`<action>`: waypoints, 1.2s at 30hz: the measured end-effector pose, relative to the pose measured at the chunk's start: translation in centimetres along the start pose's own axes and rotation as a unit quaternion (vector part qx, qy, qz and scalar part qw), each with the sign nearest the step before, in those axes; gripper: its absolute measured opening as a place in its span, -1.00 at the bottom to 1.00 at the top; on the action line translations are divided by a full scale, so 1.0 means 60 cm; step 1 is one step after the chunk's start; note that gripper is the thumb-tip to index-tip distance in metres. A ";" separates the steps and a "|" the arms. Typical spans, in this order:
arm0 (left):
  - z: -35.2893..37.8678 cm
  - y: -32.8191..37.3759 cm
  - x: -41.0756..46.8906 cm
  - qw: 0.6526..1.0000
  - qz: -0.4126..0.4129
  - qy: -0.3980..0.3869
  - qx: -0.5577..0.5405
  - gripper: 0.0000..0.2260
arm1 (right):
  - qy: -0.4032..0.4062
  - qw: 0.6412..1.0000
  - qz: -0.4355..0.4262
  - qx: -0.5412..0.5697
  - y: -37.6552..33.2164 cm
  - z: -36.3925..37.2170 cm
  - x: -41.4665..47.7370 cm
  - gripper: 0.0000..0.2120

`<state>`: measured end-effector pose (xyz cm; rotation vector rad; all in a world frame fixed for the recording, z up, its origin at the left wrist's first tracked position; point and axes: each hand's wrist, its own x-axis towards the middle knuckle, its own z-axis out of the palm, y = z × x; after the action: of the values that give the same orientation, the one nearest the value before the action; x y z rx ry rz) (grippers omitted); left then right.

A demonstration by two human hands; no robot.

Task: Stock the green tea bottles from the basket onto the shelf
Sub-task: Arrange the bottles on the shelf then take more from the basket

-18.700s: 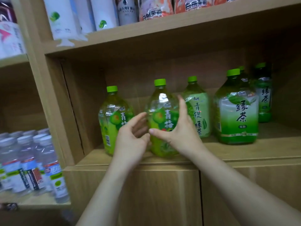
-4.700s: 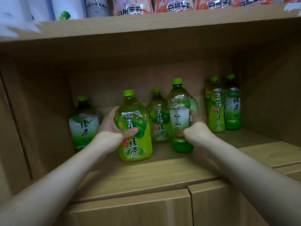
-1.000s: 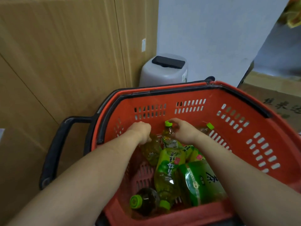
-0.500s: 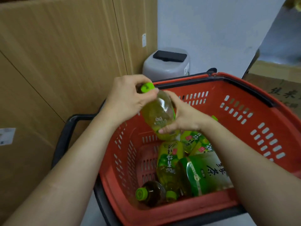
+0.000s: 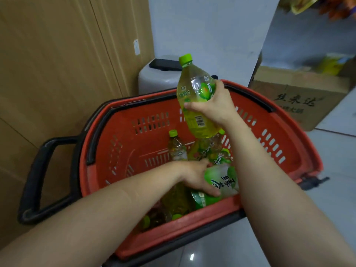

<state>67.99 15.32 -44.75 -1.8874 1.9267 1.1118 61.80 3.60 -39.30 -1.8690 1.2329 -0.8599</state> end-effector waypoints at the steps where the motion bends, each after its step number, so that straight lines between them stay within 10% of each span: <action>1: 0.003 -0.005 0.004 1.000 -0.019 -0.011 -0.017 -0.07 | -0.005 1.000 -0.005 -0.012 -0.003 0.002 -0.002 0.11; 9: -0.011 -0.001 -0.039 0.985 -0.040 0.138 0.091 -0.09 | -0.018 0.992 -0.074 -0.096 -0.029 0.027 -0.020 0.10; 14: -0.055 -0.027 -0.136 0.870 -0.044 0.352 0.343 -0.21 | 0.085 0.991 -0.089 -0.047 -0.053 0.023 -0.031 0.01; 20: -0.122 -0.088 -0.327 0.764 -0.059 0.518 0.381 -0.26 | 0.216 0.971 -0.019 0.095 -0.096 0.006 -0.045 0.01; 26: -0.135 -0.139 -0.543 0.709 -0.157 0.675 0.128 -0.20 | 0.138 0.971 -0.023 0.195 -0.178 0.022 -0.072 -0.16; 29: -0.123 -0.165 -0.620 0.637 -0.163 0.746 -0.108 -0.20 | 0.056 0.961 -0.040 0.268 -0.256 0.058 -0.093 -0.13; 36: -0.095 -0.246 -0.751 0.482 -0.149 0.827 -0.249 -0.12 | -0.059 0.925 -0.128 0.353 -0.488 0.180 -0.178 -0.06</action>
<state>90.30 47.56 -17.48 -4.0968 1.1975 -1.1053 80.68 23.97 -21.52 -1.4619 0.4927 -1.1264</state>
